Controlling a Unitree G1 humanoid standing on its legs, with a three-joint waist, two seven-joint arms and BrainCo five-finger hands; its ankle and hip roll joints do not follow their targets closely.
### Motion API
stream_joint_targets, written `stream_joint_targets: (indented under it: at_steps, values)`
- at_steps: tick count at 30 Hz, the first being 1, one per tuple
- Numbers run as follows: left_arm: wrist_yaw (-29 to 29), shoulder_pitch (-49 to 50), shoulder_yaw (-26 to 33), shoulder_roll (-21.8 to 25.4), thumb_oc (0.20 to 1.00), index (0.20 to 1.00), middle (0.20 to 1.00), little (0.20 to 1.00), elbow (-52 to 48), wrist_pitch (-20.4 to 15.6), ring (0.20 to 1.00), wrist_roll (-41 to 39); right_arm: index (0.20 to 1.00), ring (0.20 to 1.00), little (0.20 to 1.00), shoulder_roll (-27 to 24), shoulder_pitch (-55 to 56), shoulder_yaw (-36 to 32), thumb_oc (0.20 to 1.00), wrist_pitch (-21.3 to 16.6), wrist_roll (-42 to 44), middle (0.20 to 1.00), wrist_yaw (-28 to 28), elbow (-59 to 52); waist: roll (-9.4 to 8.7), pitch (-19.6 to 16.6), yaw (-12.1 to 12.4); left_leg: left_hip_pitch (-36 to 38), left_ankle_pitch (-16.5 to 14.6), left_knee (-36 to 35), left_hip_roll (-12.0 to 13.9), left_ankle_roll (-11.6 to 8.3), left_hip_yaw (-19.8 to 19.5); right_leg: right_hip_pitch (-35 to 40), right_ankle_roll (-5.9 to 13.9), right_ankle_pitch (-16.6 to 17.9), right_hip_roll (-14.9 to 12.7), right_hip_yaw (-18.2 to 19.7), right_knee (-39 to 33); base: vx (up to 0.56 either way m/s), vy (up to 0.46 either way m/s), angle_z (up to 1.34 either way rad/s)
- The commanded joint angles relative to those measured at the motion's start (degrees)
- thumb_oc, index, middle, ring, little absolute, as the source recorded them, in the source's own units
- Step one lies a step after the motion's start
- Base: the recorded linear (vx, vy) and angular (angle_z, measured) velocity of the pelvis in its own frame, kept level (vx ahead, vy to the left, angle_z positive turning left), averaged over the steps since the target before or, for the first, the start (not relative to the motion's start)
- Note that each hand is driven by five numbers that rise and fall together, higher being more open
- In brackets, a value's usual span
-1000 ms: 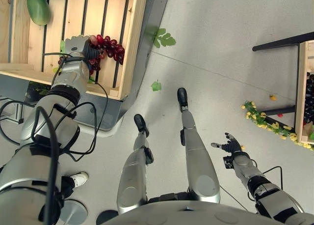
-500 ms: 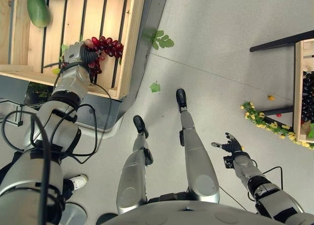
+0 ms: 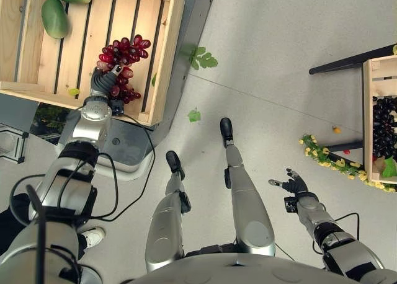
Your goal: Pick up the fruits from the basket on one side to the basket on the other side
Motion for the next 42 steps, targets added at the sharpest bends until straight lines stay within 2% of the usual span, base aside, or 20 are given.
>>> stream_joint_targets:
  at_steps: [1, 5, 6, 8, 10, 23, 31, 33, 34, 35, 37, 42]
  values:
    - [-2.9, 4.3, 1.9, -0.3, 0.200, 0.200, 0.200, 0.200, -4.5, -3.0, 0.200, -8.7, 1.000, 1.000, 1.000, -2.0, 4.4, -0.9, 1.000, 1.4, -0.9, 1.000, 0.7, 1.4, 0.86, -0.2, 1.8, -9.6, 2.2, 2.9, -1.8, 0.98, -5.1, 2.7, 5.00, -7.7, 0.1, -2.7, 0.5, 0.00, 0.000, 0.00]
    - [-4.1, 11.0, 2.9, 0.3, 0.200, 0.200, 0.200, 0.200, -14.2, -3.8, 0.200, -12.7, 1.000, 1.000, 1.000, -2.0, 4.5, -1.1, 1.000, 1.8, -1.6, 1.000, 0.8, 1.3, 0.95, -0.5, 2.3, -8.3, 2.0, 2.9, -1.8, 1.00, -5.2, 4.0, 4.77, -8.1, 0.2, -3.2, 0.5, 0.00, 0.000, 0.00]
    - [-5.1, 14.9, 3.9, 0.9, 0.200, 0.200, 0.200, 0.200, -19.3, -4.1, 0.200, -14.2, 1.000, 1.000, 1.000, -2.0, 4.6, -1.1, 1.000, 1.9, -2.2, 1.000, 1.0, 1.1, 1.08, -0.6, 2.7, -7.7, 1.9, 2.9, -1.9, 1.08, -5.4, 4.7, 4.72, -8.3, 0.2, -3.1, 0.5, 0.00, 0.000, 0.00]
    - [-5.5, 16.4, 4.3, 0.7, 0.200, 0.200, 0.200, 0.200, -21.1, -4.2, 0.200, -15.2, 1.000, 1.000, 1.000, -2.0, 4.6, -1.1, 1.000, 1.9, -2.4, 1.000, 1.1, 1.1, 1.11, -0.6, 2.8, -7.3, 1.8, 2.9, -1.9, 1.11, -5.4, 5.0, 4.70, -8.4, 0.2, -3.2, 0.5, 0.00, 0.000, 0.00]
    - [-6.4, 21.1, 5.8, 0.2, 0.200, 0.200, 0.200, 0.200, -27.0, -4.5, 0.200, -17.2, 1.000, 1.000, 1.000, -1.9, 4.4, -1.1, 1.000, 2.0, -2.8, 1.000, 1.4, 1.1, 1.16, -1.1, 3.4, -6.3, 1.6, 2.8, -2.0, 1.20, -5.6, 6.1, 4.67, -8.8, 0.4, -3.4, 0.5, 0.00, 0.000, 0.00]
    - [-10.0, 30.2, 8.7, -0.8, 0.200, 0.200, 0.200, 0.200, -40.1, -4.3, 0.200, -19.8, 1.000, 1.000, 1.000, -1.9, 3.8, 1.1, 1.000, 1.8, -5.7, 1.000, 3.3, 0.6, 1.54, -3.2, 5.2, -2.5, 0.8, 2.6, -2.0, 1.56, -6.4, 10.3, 4.27, -10.4, 0.6, -4.2, 0.5, 0.01, -0.004, 0.03]
    - [-11.6, 33.2, 9.9, -1.8, 0.200, 0.200, 0.200, 0.200, -45.3, -4.2, 0.200, -18.7, 1.000, 1.000, 1.000, -4.7, 4.5, 4.5, 1.000, 0.5, -9.1, 1.000, 5.2, -11.0, 1.56, -4.9, 6.0, 1.3, -0.3, 2.6, -1.7, 1.70, -6.8, 13.7, 3.95, -11.8, 0.7, -4.8, 0.7, 0.03, -0.009, 0.06]
    - [-12.0, 33.6, 9.6, -2.6, 0.200, 0.200, 0.200, 0.200, -46.2, -4.2, 0.200, -18.1, 1.000, 1.000, 1.000, -6.6, 3.9, 5.9, 1.000, -0.5, -10.1, 1.000, 6.1, -18.7, 1.53, -5.7, 6.3, 2.5, -0.7, 2.5, -1.7, 1.77, -7.1, 15.0, 3.84, -12.2, 0.7, -5.0, 0.7, 0.04, 0.000, 0.02]
    - [-12.0, 33.6, 9.6, -2.6, 0.200, 0.200, 0.200, 0.200, -46.3, -4.2, 0.200, -18.1, 1.000, 1.000, 1.000, -6.6, 4.0, 5.8, 1.000, -0.4, -10.1, 1.000, 6.1, -18.8, 1.55, -5.7, 6.3, 2.6, -0.7, 2.5, -1.7, 1.77, -7.1, 15.0, 3.84, -12.2, 0.7, -5.0, 0.7, 0.04, -0.002, 0.02]
    - [-12.2, 33.5, 9.4, -3.2, 0.200, 0.200, 0.200, 0.200, -46.5, -4.1, 0.200, -17.9, 1.000, 1.000, 1.000, -8.7, 4.1, 6.2, 1.000, -1.0, -10.9, 1.000, 6.8, -25.9, 1.49, -6.2, 6.4, 3.3, -0.9, 2.5, -1.7, 1.82, -7.1, 15.7, 3.81, -12.5, 0.7, -5.2, 0.7, 0.00, 0.000, 0.00]
    - [-12.4, 33.4, 8.8, -3.7, 0.200, 0.200, 0.200, 0.200, -46.5, -3.9, 0.200, -17.4, 1.000, 1.000, 1.000, -10.5, 3.9, 6.4, 1.000, -1.5, -11.1, 1.000, 7.6, -33.2, 1.58, -6.6, 6.6, 4.4, -1.4, 2.3, -1.7, 1.91, -7.2, 16.8, 3.74, -13.0, 0.8, -5.3, 0.8, 0.04, 0.002, 0.03]
    - [-12.6, 33.4, 8.3, -4.8, 0.200, 0.200, 0.200, 0.200, -46.8, -3.6, 0.200, -16.5, 1.000, 1.000, 1.000, -13.4, 3.1, 5.1, 1.000, -2.8, -10.8, 1.000, 8.3, -45.7, 1.60, -8.3, 6.7, 5.4, -1.6, 2.2, -1.8, 2.05, -7.2, 17.8, 3.71, -13.3, 0.8, -5.5, 0.7, 0.02, 0.000, 0.00]
